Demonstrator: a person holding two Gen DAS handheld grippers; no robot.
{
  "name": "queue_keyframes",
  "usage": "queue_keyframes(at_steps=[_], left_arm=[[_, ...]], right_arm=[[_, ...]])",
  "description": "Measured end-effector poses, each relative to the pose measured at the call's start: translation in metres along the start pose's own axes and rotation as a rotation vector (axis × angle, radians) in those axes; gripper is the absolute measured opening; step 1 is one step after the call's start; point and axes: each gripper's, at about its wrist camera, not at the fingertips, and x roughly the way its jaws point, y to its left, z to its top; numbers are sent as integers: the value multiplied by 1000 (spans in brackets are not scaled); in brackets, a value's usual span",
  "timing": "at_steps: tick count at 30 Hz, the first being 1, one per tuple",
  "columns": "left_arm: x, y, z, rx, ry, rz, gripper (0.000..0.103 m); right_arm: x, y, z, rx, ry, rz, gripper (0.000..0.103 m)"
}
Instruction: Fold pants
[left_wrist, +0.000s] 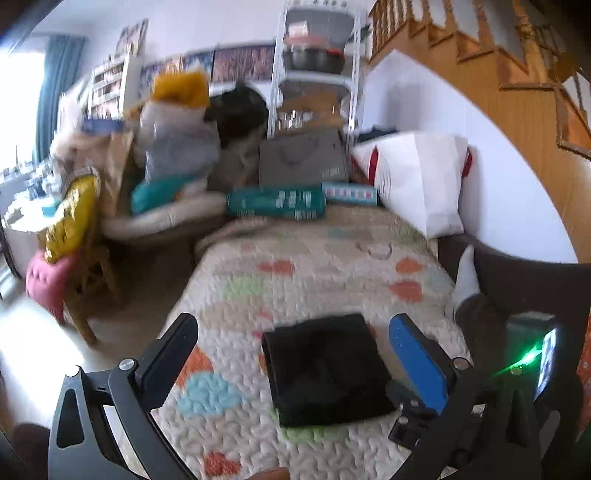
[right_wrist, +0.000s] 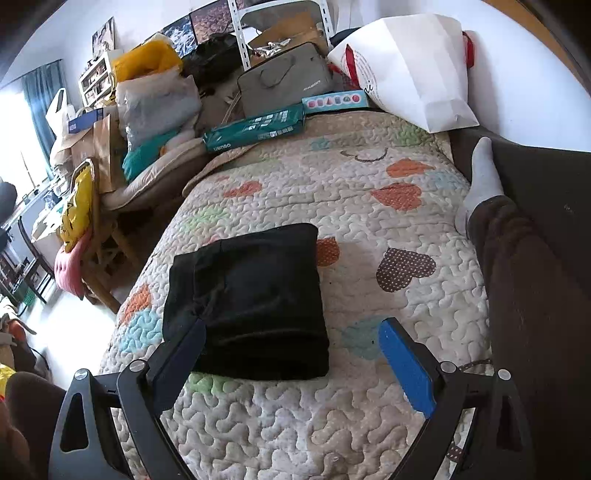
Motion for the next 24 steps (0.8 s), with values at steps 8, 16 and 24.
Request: queue_keyframes(at_steps=[8, 16, 24], left_arm=[[39, 20, -34, 13, 193, 135, 103], [48, 23, -49, 63, 245, 213, 103], [51, 21, -53, 65, 282, 201, 103]], right_arm=[[13, 20, -13, -79, 48, -22, 97], [18, 37, -21, -161, 60, -45, 97], [21, 37, -23, -160, 76, -44, 97]])
